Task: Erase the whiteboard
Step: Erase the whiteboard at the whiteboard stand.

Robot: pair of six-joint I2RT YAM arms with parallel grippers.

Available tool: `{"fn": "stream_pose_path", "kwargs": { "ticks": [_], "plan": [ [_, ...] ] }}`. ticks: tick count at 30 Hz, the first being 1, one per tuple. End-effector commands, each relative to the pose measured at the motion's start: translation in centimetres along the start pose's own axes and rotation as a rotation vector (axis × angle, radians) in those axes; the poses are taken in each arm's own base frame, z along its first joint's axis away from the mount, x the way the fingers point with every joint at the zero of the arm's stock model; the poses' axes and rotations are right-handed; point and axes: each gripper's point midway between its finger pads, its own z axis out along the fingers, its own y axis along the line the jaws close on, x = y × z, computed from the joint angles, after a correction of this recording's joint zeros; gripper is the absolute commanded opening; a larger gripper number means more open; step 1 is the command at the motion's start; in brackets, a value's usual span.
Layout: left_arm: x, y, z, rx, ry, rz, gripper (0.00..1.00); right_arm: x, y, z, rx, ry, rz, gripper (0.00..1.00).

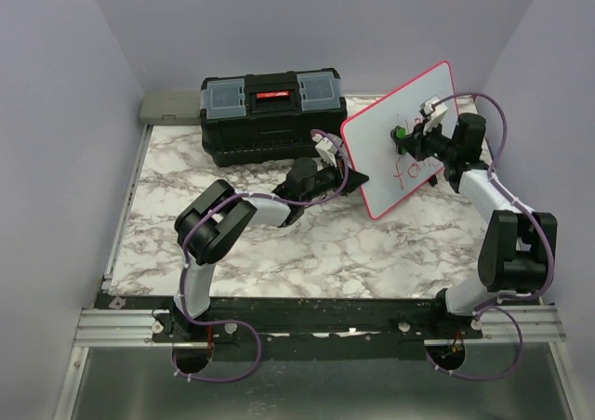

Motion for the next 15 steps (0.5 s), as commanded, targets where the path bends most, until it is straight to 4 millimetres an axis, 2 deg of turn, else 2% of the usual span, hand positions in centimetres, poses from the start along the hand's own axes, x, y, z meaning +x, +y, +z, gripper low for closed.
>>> {"fn": "stream_pose_path", "kwargs": {
  "ticks": [1, 4, 9, 13, 15],
  "plan": [
    [0.4, -3.1, 0.2, 0.140, 0.014, 0.096, 0.00, 1.3, 5.8, -0.7, -0.232, 0.024, 0.032, 0.01],
    [0.5, -3.0, 0.2, 0.137, 0.018, 0.094, 0.00, -1.1, 4.5, -0.2, -0.155, -0.035, 0.078, 0.01],
    [0.6, -2.9, 0.2, 0.136, 0.020, 0.094, 0.00, -5.1, -0.4, 1.0, 0.063, -0.098, 0.195, 0.01],
    [0.8, -2.8, 0.1, 0.133, 0.025, 0.094, 0.00, -6.5, -2.5, 1.6, 0.136, -0.107, 0.229, 0.01],
    [0.8, -2.7, 0.1, 0.131, 0.025, 0.095, 0.00, -6.2, -3.4, 1.8, 0.176, -0.085, 0.237, 0.01]
  ]
}}
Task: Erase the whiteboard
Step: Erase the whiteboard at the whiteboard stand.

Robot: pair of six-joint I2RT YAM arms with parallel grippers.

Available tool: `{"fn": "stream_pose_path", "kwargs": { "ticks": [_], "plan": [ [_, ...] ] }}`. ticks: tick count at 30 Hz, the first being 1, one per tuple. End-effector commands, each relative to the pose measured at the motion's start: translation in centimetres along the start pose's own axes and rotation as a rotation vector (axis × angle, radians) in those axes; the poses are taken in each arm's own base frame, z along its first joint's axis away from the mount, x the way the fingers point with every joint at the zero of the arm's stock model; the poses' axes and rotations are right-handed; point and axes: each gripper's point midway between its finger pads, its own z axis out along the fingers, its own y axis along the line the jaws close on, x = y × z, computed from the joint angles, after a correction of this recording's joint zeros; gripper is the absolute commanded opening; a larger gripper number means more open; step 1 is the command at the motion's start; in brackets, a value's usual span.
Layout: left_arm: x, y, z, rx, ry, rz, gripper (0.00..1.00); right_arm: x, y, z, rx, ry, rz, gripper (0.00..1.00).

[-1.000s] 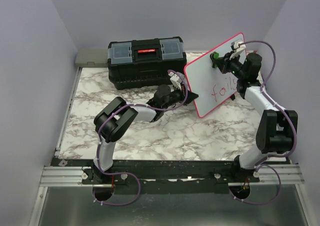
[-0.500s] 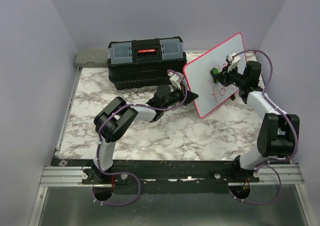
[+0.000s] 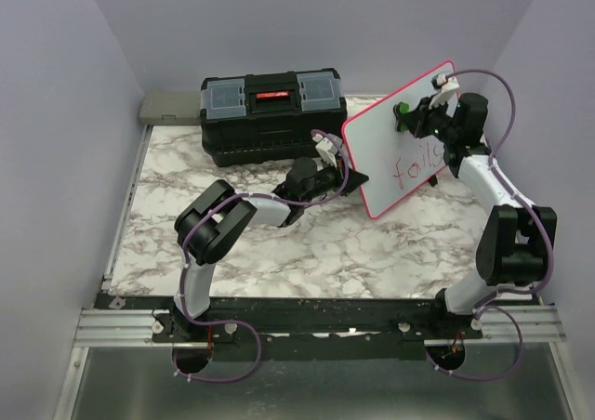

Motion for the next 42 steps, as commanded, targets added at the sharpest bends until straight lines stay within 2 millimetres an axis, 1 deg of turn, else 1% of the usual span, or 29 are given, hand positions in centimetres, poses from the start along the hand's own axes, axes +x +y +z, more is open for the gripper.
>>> {"fn": "stream_pose_path", "kwargs": {
  "ticks": [1, 2, 5, 8, 9, 11, 12, 13, 14, 18, 20, 22, 25, 26, 28, 30, 32, 34, 38, 42],
  "plan": [
    [0.9, -2.9, 0.1, 0.132, 0.025, 0.084, 0.00, -1.9, -2.7, 1.0, 0.145, -0.026, 0.045, 0.01],
    [1.0, -2.9, 0.0, 0.132, 0.026, 0.083, 0.00, -1.6, -3.3, 1.0, 0.172, -0.012, 0.042, 0.01],
    [0.9, -2.9, 0.0, 0.134, 0.023, 0.086, 0.00, 0.2, -4.2, 0.8, 0.213, 0.048, 0.020, 0.01],
    [0.8, -2.9, 0.0, 0.133, 0.022, 0.088, 0.00, 2.3, -4.0, 0.2, 0.202, 0.110, -0.009, 0.01],
    [0.8, -2.9, -0.1, 0.133, 0.022, 0.088, 0.00, 3.2, -3.6, 0.0, 0.180, 0.138, -0.029, 0.01],
    [0.8, -2.9, 0.0, 0.134, 0.020, 0.088, 0.00, 4.8, -2.3, -0.5, 0.102, 0.191, -0.070, 0.01],
    [0.8, -2.9, 0.0, 0.135, 0.021, 0.087, 0.00, 5.8, -1.2, -0.9, 0.037, 0.223, -0.090, 0.01],
    [0.8, -2.9, 0.0, 0.136, 0.020, 0.086, 0.00, 6.5, 0.2, -1.3, -0.038, 0.244, -0.104, 0.01],
    [0.9, -2.9, 0.0, 0.136, 0.022, 0.085, 0.00, 7.1, 1.1, -1.6, -0.090, 0.257, -0.121, 0.01],
    [0.9, -2.9, 0.2, 0.139, 0.022, 0.083, 0.00, 7.7, 3.9, -2.5, -0.233, 0.257, -0.116, 0.01],
    [0.9, -2.9, 0.2, 0.138, 0.025, 0.085, 0.00, 7.2, 4.9, -2.7, -0.278, 0.233, -0.103, 0.01],
    [0.9, -2.9, 0.1, 0.137, 0.026, 0.086, 0.00, 6.2, 5.3, -2.6, -0.288, 0.193, -0.079, 0.01],
    [1.0, -2.9, 0.0, 0.136, 0.027, 0.085, 0.00, 4.0, 4.6, -1.9, -0.217, 0.105, -0.031, 0.01],
    [1.0, -2.9, 0.0, 0.134, 0.027, 0.085, 0.00, 2.9, 4.0, -1.6, -0.176, 0.062, -0.022, 0.01],
    [1.0, -2.9, -0.1, 0.133, 0.027, 0.083, 0.00, 1.4, 2.6, -1.1, -0.080, 0.003, 0.019, 0.01],
    [0.9, -2.9, -0.2, 0.132, 0.026, 0.083, 0.00, 0.3, 1.2, -0.8, -0.002, -0.034, 0.062, 0.01],
    [0.9, -3.0, -0.2, 0.133, 0.025, 0.084, 0.00, -0.2, 0.0, -0.4, 0.059, -0.046, 0.080, 0.01],
    [0.9, -3.0, -0.2, 0.135, 0.024, 0.087, 0.00, -0.1, -1.1, -0.1, 0.111, -0.042, 0.077, 0.01],
    [0.8, -3.0, -0.3, 0.136, 0.021, 0.087, 0.00, 1.5, -3.1, 0.0, 0.189, 0.018, 0.060, 0.01],
    [0.8, -3.0, -0.3, 0.137, 0.019, 0.086, 0.00, 3.7, -3.9, -0.4, 0.203, 0.084, 0.042, 0.01]
  ]
}}
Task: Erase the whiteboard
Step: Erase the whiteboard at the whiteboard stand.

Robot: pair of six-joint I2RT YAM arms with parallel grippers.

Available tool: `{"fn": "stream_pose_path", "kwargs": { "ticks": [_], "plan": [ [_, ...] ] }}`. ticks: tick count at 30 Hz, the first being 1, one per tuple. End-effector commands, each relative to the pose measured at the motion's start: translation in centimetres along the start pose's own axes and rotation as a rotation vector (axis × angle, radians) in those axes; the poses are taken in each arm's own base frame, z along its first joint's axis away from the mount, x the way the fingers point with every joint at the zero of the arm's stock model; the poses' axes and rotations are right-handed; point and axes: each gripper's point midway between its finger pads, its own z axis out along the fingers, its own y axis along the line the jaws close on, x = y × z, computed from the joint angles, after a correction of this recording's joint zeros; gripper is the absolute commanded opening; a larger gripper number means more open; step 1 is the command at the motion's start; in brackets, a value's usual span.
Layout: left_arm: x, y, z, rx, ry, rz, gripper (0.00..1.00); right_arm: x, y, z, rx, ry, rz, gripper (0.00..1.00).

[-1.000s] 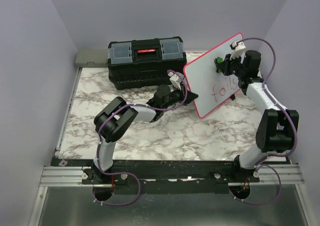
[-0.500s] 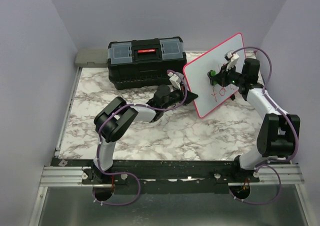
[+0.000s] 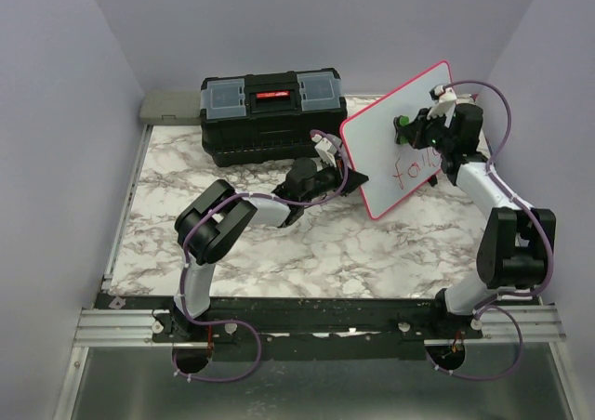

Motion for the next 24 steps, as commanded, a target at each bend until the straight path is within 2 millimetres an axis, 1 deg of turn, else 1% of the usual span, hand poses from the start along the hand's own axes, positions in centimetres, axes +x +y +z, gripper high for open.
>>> {"fn": "stream_pose_path", "kwargs": {
  "ticks": [1, 4, 6, 9, 12, 15, 17, 19, 22, 24],
  "plan": [
    [0.8, -3.1, -0.2, 0.138, 0.021, 0.098, 0.00, 1.7, -2.8, 0.4, 0.101, 0.051, -0.040, 0.01],
    [0.8, -3.1, -0.3, 0.139, 0.020, 0.098, 0.00, 3.6, -2.1, 0.0, 0.045, 0.124, -0.075, 0.01],
    [0.8, -3.1, -0.2, 0.140, 0.020, 0.096, 0.00, 5.0, -0.8, -0.4, -0.046, 0.171, -0.107, 0.01],
    [0.9, -3.0, -0.2, 0.139, 0.018, 0.093, 0.00, 6.8, 2.0, -1.4, -0.213, 0.226, -0.123, 0.01],
    [0.8, -3.0, -0.1, 0.141, 0.016, 0.091, 0.00, 7.8, 4.2, -2.3, -0.340, 0.249, -0.117, 0.01],
    [0.7, -3.1, 0.0, 0.142, 0.014, 0.091, 0.00, 8.1, 5.5, -3.0, -0.411, 0.245, -0.106, 0.01],
    [0.6, -3.1, 0.0, 0.143, 0.012, 0.091, 0.00, 7.6, 6.1, -3.1, -0.439, 0.226, -0.100, 0.01],
    [0.6, -3.1, 0.0, 0.143, 0.012, 0.090, 0.00, 6.4, 6.4, -3.1, -0.442, 0.189, -0.101, 0.01],
    [0.7, -3.1, 0.0, 0.143, 0.014, 0.089, 0.00, 3.8, 6.5, -2.8, -0.420, 0.112, -0.095, 0.01],
    [0.7, -3.1, 0.0, 0.143, 0.014, 0.089, 0.00, 1.2, 5.9, -2.3, -0.369, 0.033, -0.100, 0.01]
  ]
}}
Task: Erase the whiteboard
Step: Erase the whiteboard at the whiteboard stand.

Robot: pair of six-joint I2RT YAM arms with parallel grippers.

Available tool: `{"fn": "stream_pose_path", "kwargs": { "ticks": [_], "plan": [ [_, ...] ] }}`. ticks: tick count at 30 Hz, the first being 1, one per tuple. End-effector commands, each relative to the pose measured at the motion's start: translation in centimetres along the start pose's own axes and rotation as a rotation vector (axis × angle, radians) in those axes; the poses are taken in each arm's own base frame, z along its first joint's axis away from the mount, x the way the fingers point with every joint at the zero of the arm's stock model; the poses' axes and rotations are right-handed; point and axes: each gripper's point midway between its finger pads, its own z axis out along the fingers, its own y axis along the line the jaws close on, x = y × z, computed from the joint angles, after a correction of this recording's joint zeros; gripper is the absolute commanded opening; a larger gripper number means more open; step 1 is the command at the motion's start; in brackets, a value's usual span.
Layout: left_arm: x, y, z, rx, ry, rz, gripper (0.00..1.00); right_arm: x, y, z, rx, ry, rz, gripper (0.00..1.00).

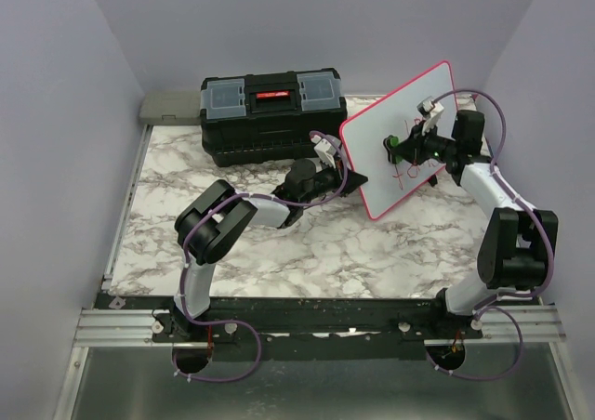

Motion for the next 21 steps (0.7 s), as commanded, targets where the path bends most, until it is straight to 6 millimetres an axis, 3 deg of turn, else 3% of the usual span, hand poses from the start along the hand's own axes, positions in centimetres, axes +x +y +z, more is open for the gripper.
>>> {"fn": "stream_pose_path", "kwargs": {
  "ticks": [1, 4, 7, 13, 17, 21],
  "plan": [
    [0.6, -3.1, 0.1, 0.141, 0.017, 0.091, 0.00, -4.2, 1.1, 0.0, -0.015, -0.131, 0.026, 0.01],
    [0.6, -3.1, 0.0, 0.139, 0.016, 0.092, 0.00, -6.5, -1.3, -0.2, 0.108, -0.175, 0.055, 0.01],
    [0.7, -3.1, -0.2, 0.137, 0.017, 0.091, 0.00, -7.1, -4.0, -0.3, 0.241, -0.182, 0.082, 0.01],
    [0.5, -3.2, -0.2, 0.141, 0.009, 0.092, 0.00, -3.4, -7.0, -0.4, 0.383, -0.067, 0.099, 0.01],
    [0.6, -3.2, -0.2, 0.143, 0.011, 0.092, 0.00, -0.1, -6.0, -0.4, 0.336, 0.033, 0.060, 0.01],
    [0.6, -3.2, 0.0, 0.144, 0.011, 0.091, 0.00, 3.5, -2.9, 0.0, 0.169, 0.137, 0.032, 0.01]
  ]
}}
